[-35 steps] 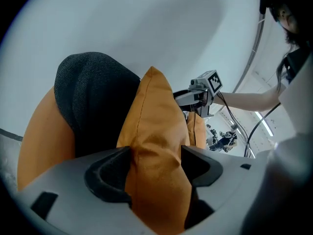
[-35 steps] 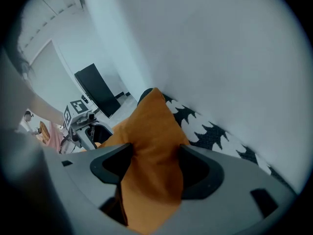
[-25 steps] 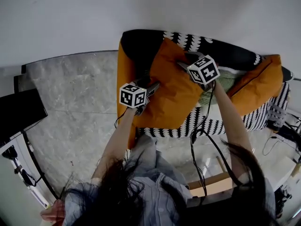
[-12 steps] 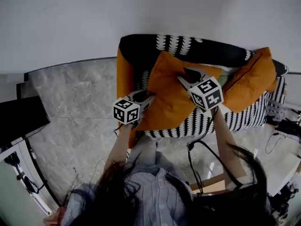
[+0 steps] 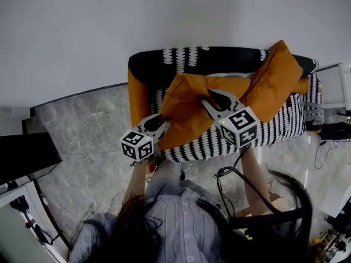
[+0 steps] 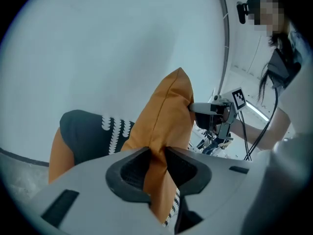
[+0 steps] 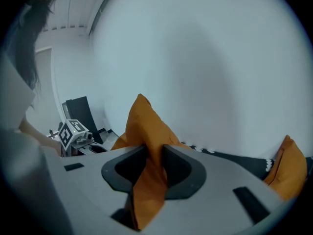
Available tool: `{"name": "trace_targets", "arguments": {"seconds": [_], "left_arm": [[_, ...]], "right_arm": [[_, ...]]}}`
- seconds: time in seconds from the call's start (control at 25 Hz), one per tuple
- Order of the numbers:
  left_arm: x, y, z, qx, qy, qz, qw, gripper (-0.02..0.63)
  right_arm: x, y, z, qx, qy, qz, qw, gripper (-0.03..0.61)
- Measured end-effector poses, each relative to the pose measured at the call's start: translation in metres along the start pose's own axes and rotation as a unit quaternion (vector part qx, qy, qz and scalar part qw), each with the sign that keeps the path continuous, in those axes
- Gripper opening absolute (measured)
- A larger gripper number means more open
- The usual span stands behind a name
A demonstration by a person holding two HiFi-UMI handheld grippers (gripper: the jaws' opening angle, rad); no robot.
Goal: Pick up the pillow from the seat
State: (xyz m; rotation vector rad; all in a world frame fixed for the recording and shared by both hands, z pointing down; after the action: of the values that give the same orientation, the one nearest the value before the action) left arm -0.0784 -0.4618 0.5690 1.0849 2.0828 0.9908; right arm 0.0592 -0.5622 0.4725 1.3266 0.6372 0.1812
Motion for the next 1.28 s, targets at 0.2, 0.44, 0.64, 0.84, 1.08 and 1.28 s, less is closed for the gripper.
{"name": "trace_targets", "arguments": {"seconds": [0.2,0.44,0.64,0.84,1.08,1.28], "left_arm": [[0.027,-0.028,0.041,-0.039,0.002,0.028,0.9988,0.102],[0.065,-0.055,0.076,-0.094,0.005,0.049,0.9943,0.092],[0.099,-0.053,0.110,-0.119,0.023,0.041,0.9918,0.087],[0.135,-0.021,0.149,-0.120,0.036,0.031,0.9917,0.081],[0.185,0.033,0.199,-0.107,0.040,0.025,0.9931,0.075],[0.217,0.057,0.232,-0.112,0.043,0.019,0.9925,0.071]], "right_arm": [[0.049,-0.028,-0.026,0.006,0.019,0.048,0.999,0.109],[0.097,-0.052,-0.070,0.001,0.033,0.107,0.994,0.099],[0.140,-0.055,-0.107,-0.006,0.042,0.131,0.991,0.089],[0.189,-0.039,-0.144,-0.013,0.047,0.138,0.989,0.080],[0.251,-0.009,-0.196,-0.003,0.057,0.140,0.988,0.072],[0.291,0.005,-0.229,0.006,0.062,0.147,0.987,0.066]]}}
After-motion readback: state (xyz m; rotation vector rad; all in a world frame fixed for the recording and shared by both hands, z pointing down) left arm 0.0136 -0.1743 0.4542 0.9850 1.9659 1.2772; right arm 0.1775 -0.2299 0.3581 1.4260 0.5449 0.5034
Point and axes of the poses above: the fingertips, and each gripper's own axes: x backward along the fingers, z to its right, y out of its underside, the point moved 3 cm from there along x, backward along the fingers, and after that the axes turned 14 degrees about z, right-handed, at the moved point
